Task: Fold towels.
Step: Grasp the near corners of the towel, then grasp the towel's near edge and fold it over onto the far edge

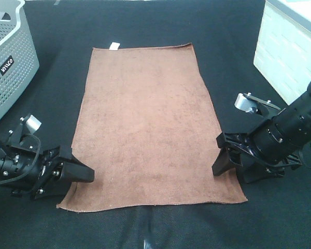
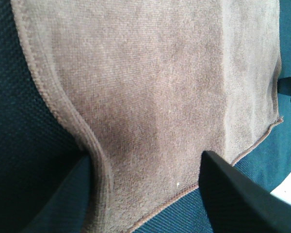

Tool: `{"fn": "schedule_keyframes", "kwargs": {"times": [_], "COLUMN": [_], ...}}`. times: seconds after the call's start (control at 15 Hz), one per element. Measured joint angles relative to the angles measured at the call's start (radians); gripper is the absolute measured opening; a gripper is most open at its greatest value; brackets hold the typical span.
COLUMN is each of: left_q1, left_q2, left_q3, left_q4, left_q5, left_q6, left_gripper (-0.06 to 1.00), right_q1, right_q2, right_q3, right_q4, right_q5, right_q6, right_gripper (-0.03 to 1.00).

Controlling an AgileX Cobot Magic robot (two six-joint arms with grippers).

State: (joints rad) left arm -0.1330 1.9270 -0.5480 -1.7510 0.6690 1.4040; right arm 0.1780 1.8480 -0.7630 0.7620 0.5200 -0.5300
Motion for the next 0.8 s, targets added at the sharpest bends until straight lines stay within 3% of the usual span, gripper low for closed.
{"fn": "schedule_keyframes", "kwargs": {"times": [0.2, 0.4, 0.47, 0.53, 0.67, 0.73, 0.8], "left_q1": [0.000, 0.000, 0.000, 0.000, 0.000, 0.000, 0.000], "left_q2": [0.000, 0.010, 0.011, 0.011, 0.012, 0.012, 0.012], "left_q3": [0.000, 0.000, 0.000, 0.000, 0.000, 0.000, 0.000], "left_q4": [-0.001, 0.000, 0.002, 0.002, 0.005, 0.005, 0.005], "left_q5": [-0.001, -0.037, -0.052, -0.052, -0.059, -0.060, -0.060], "left_q6": [0.000, 0.001, 0.011, 0.011, 0.047, 0.054, 0.054], "left_gripper": [0.60, 0.41, 0.25, 0.25, 0.02, 0.00, 0.00], "right_q1": [0.000, 0.000, 0.000, 0.000, 0.000, 0.000, 0.000], "right_q2": [0.041, 0.077, 0.081, 0.081, 0.091, 0.093, 0.093], "right_q3": [-0.011, -0.011, -0.011, -0.011, -0.009, -0.009, -0.009], "right_q4": [0.165, 0.265, 0.264, 0.264, 0.248, 0.237, 0.235], "right_q5": [0.036, 0.065, 0.056, 0.056, 0.043, 0.043, 0.043], "right_q6": [-0.148, -0.226, -0.226, -0.226, -0.226, -0.222, -0.212], "right_gripper": [0.65, 0.53, 0.38, 0.38, 0.08, 0.00, 0.00]}}
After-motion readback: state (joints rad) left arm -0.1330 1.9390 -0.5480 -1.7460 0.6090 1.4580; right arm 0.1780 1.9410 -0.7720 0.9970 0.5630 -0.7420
